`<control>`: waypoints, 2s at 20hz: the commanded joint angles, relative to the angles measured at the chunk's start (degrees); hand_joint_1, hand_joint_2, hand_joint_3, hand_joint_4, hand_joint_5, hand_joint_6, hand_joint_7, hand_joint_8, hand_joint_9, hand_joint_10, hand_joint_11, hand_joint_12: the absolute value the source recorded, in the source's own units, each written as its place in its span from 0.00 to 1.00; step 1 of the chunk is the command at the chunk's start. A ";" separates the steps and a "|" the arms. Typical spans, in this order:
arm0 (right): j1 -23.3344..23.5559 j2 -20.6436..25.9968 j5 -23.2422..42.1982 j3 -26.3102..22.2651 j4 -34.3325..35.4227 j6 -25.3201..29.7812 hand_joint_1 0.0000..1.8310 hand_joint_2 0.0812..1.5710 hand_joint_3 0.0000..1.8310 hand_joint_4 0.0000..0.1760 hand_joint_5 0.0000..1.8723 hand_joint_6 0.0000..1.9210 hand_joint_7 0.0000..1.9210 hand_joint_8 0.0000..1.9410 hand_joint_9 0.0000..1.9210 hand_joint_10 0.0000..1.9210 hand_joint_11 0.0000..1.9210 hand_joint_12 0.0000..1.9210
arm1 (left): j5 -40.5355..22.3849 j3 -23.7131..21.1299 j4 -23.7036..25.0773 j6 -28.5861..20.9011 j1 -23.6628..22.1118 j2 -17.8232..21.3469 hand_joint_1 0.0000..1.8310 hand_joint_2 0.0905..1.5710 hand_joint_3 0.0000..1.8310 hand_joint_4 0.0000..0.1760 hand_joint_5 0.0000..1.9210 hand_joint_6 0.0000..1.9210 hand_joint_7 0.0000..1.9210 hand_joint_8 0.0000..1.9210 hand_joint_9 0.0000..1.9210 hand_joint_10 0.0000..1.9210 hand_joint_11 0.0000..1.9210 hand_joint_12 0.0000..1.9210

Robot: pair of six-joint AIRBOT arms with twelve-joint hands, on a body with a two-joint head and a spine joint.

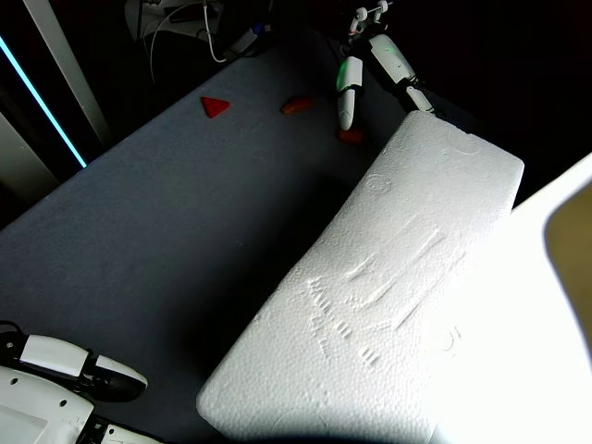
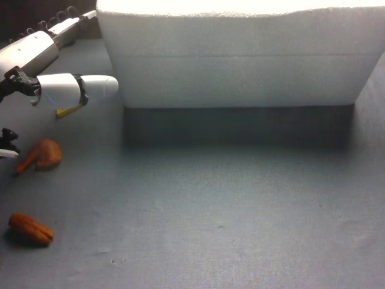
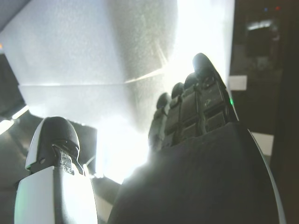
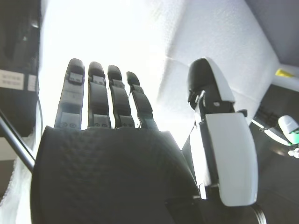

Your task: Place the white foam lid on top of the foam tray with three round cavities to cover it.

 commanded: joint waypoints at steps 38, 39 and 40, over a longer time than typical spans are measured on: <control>-15.52 5.52 26.26 -15.21 -32.48 26.60 0.17 0.77 0.00 0.00 0.00 0.00 0.00 0.00 0.00 0.00 0.00 0.00 | -19.36 -14.62 19.55 -5.32 4.38 5.63 0.09 0.74 0.00 0.47 0.00 0.00 0.00 0.00 0.00 0.00 0.00 0.00; -15.44 5.22 26.04 -15.04 -32.93 26.92 0.17 0.77 0.00 0.00 0.00 0.00 0.00 0.00 0.00 0.00 0.00 0.00 | -18.96 -14.55 19.98 -5.37 4.14 5.34 0.10 0.74 0.00 0.51 0.00 0.00 0.00 0.00 0.00 0.00 0.00 0.00; -15.36 4.85 25.79 -14.80 -33.48 27.38 0.17 0.77 0.00 0.00 0.00 0.00 0.00 0.00 0.00 0.00 0.00 0.00 | -18.64 -14.32 20.45 -5.72 3.87 4.92 0.09 0.74 0.00 0.56 0.00 0.00 0.00 0.00 0.00 0.00 0.00 0.00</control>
